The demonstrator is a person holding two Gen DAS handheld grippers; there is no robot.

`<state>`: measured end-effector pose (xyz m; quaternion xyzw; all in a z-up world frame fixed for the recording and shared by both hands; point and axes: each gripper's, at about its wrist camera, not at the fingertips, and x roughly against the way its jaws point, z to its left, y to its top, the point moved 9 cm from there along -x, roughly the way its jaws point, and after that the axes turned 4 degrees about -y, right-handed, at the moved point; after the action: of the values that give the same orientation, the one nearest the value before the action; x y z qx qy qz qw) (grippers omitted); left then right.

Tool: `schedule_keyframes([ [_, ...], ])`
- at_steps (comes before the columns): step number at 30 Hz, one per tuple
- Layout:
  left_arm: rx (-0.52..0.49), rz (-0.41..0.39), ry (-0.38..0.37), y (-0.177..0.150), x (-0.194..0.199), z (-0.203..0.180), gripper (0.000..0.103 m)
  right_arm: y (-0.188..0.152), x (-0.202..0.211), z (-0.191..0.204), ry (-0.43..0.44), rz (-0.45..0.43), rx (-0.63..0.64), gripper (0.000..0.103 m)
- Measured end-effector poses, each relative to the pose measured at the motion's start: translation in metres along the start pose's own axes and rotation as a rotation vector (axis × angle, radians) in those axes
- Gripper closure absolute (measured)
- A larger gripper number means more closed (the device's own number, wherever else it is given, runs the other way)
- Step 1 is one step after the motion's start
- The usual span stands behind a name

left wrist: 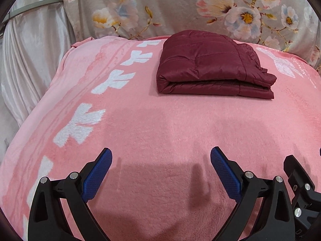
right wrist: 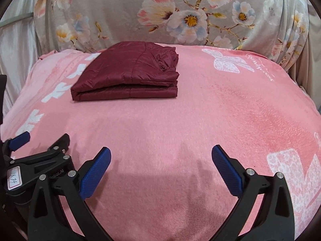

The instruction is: Fold large clothes

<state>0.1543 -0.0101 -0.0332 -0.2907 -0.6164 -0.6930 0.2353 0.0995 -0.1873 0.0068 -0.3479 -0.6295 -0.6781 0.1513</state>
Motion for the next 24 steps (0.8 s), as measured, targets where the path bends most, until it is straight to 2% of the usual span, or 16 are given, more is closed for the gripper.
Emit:
schedule_keyframes([
  [24, -0.01, 0.005, 0.001, -0.0013, -0.0009, -0.0027, 0.007, -0.001, -0.0036, -0.0069, 0.019, 0.009, -0.007, 0.005],
])
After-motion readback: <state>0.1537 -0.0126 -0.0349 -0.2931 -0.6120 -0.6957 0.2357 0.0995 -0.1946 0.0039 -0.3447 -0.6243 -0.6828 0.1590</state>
